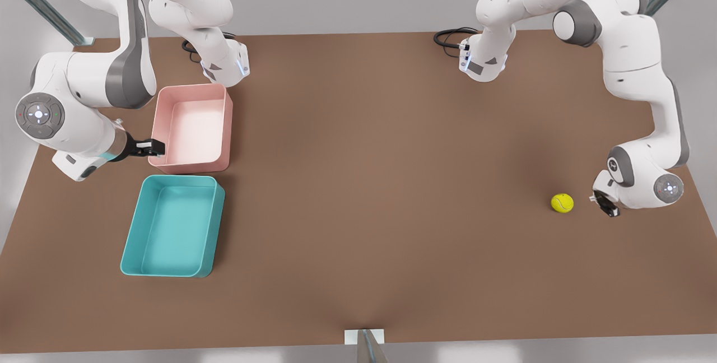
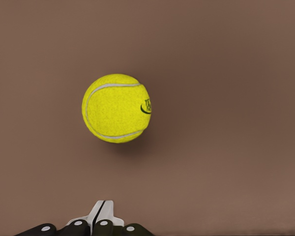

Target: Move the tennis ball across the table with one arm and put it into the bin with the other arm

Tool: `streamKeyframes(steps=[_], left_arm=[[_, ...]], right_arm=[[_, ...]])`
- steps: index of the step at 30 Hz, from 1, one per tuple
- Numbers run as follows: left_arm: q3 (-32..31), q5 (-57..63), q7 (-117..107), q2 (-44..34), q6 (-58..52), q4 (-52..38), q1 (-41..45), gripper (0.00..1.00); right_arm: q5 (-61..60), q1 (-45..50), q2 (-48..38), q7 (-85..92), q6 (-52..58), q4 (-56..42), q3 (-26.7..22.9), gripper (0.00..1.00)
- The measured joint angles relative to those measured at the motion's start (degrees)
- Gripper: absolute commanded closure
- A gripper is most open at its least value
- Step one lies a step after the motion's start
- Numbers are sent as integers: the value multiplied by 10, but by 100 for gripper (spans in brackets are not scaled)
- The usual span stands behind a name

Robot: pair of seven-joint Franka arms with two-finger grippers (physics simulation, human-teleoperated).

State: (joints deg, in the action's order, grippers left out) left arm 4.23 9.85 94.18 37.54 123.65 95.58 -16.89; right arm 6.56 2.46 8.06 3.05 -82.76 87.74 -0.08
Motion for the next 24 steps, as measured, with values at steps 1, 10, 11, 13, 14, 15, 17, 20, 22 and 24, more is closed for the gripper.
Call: streamKeyframes(steps=[1,10,11,13,14,15,17,20,22,24], left_arm=[[0,2,10,2,8,7,0,79],[-1,7,76,17,53,35,14,79],[-3,7,77,17,55,36,27,79],[-35,7,65,15,55,36,63,79],[-72,8,51,14,52,36,77,79],[-107,9,32,12,47,36,87,79],[-148,10,-13,4,34,35,99,79],[-161,10,-74,0,17,29,98,79],[-158,7,-120,-27,-33,-29,100,79],[-132,-5,-199,-112,-134,-112,140,67]], right_arm=[[0,0,0,1,0,0,0,0],[1,1,3,9,2,0,0,0],[1,2,3,10,2,0,0,0],[1,4,4,11,3,0,0,0],[1,5,6,12,3,0,0,0],[1,6,6,12,3,0,0,0],[1,9,7,13,3,0,0,0],[1,8,8,14,3,0,0,0],[1,8,8,15,3,0,0,0],[1,8,8,16,3,0,0,0]])
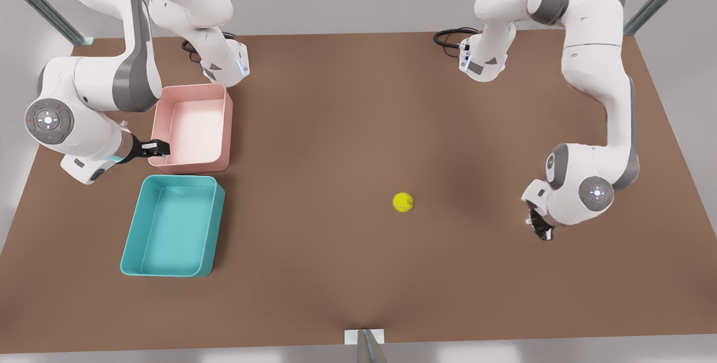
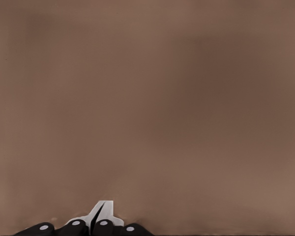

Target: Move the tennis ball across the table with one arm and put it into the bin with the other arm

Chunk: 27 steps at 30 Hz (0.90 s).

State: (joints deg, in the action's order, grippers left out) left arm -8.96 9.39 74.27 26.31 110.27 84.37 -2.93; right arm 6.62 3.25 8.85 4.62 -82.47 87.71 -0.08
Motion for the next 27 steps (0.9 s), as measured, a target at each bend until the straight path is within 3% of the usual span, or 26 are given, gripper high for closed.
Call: streamKeyframes(steps=[1,6,10,16,27], left_arm=[[14,-4,-40,-44,-53,-30,23,0],[43,-81,-250,-119,-240,-98,34,0],[34,-129,-393,-97,-304,-100,28,0],[15,-155,-554,-95,-352,-97,30,0],[12,-162,-740,-95,-374,-96,33,0]], right_arm=[[0,0,0,0,0,0,0,0],[2,39,29,-9,-1,-11,0,0],[-20,103,127,-24,-9,-72,1,0],[-70,146,226,-69,-103,-67,1,0],[-112,163,217,-184,-376,138,1,0]])
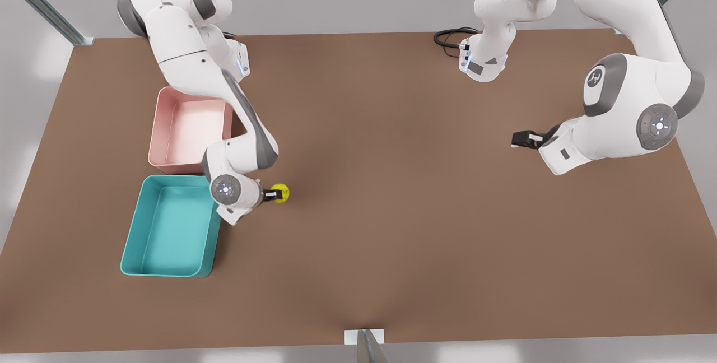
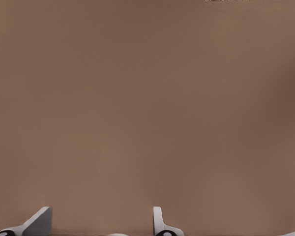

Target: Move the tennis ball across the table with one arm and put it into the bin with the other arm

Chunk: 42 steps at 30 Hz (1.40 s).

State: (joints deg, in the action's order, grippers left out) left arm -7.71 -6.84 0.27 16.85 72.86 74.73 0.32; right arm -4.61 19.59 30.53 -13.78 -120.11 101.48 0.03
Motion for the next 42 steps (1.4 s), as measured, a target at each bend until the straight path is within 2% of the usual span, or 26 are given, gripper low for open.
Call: streamKeyframes(steps=[6,18,42], left_arm=[[0,0,-63,2,-2,0,1,0],[0,0,-140,6,-2,0,2,0],[-4,0,-200,9,-2,1,1,0]], right_arm=[[-5,25,-4,-47,-87,39,1,0],[-5,45,-26,-111,-166,131,1,0],[-3,55,21,-160,-221,138,1,0]])
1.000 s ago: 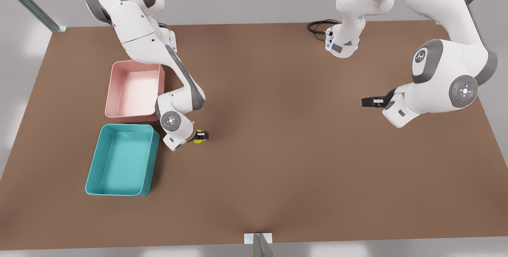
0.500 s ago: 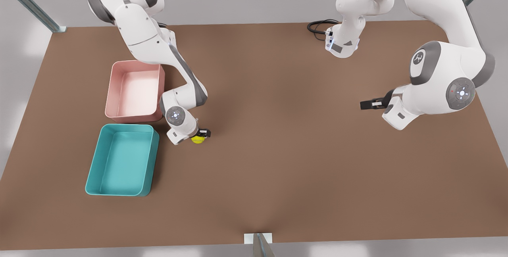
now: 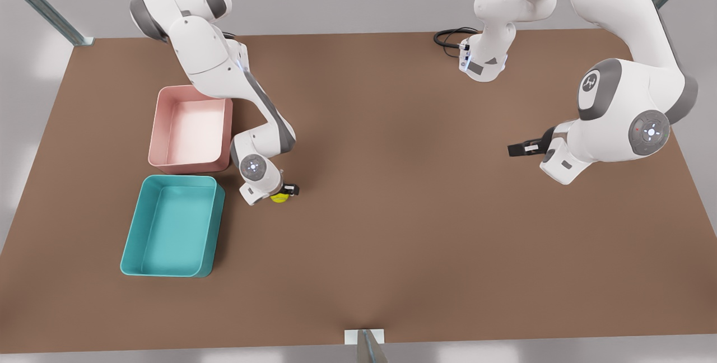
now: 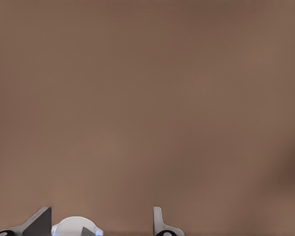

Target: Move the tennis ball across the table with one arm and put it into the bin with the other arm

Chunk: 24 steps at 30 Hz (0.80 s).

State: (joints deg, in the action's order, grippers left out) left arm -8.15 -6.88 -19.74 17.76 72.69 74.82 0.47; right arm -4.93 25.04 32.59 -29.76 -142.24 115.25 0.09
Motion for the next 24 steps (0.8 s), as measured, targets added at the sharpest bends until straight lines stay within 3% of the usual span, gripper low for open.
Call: streamKeyframes(steps=[5,6,9,10,12,24], left_arm=[[0,0,-5,2,0,0,0,0],[0,0,-6,2,0,0,0,0],[0,0,-8,2,0,0,1,0],[0,0,-9,2,-1,0,1,0],[0,0,-11,2,-1,0,0,0],[0,0,-16,2,-1,3,1,0]], right_arm=[[0,0,4,-4,-5,0,0,0],[0,0,4,-4,-5,0,0,7],[0,0,4,-5,-7,-2,0,7],[0,0,3,-6,-7,-3,0,10],[-1,0,3,-6,-8,-5,0,31],[-2,0,-20,5,0,-23,0,32]])
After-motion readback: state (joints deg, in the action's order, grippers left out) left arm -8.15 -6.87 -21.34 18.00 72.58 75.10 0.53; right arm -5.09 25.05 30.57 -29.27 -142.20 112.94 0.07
